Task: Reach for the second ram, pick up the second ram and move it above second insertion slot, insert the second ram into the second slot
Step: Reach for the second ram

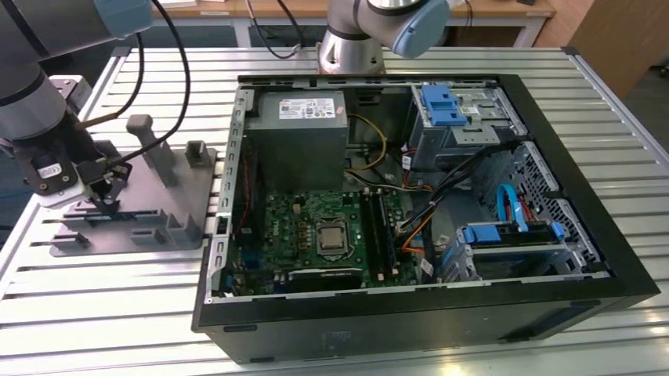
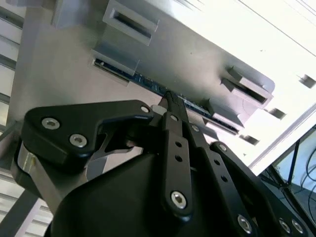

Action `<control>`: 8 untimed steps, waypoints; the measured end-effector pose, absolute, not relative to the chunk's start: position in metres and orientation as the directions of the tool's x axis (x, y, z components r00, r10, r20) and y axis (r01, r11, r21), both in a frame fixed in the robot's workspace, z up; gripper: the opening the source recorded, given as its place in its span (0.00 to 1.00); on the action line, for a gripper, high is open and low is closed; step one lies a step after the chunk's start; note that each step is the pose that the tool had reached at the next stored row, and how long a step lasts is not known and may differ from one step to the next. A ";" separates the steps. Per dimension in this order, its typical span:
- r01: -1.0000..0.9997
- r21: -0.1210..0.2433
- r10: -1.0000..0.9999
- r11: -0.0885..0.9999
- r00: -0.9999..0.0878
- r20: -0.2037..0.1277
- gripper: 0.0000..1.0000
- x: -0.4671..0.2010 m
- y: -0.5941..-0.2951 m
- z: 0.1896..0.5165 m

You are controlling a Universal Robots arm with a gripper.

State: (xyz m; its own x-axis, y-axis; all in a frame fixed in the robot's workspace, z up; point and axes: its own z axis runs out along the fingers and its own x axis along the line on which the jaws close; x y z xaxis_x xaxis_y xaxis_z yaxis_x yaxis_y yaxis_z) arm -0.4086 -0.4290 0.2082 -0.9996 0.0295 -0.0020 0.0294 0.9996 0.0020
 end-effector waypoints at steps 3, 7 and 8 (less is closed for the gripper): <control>0.029 0.002 0.029 1.000 -1.000 -0.002 0.10 -0.409 -0.429 0.208; 0.029 0.002 0.029 1.000 -1.000 -0.002 0.10 -0.409 -0.429 0.208; 0.029 0.002 0.029 1.000 -1.000 -0.002 0.10 -0.409 -0.429 0.208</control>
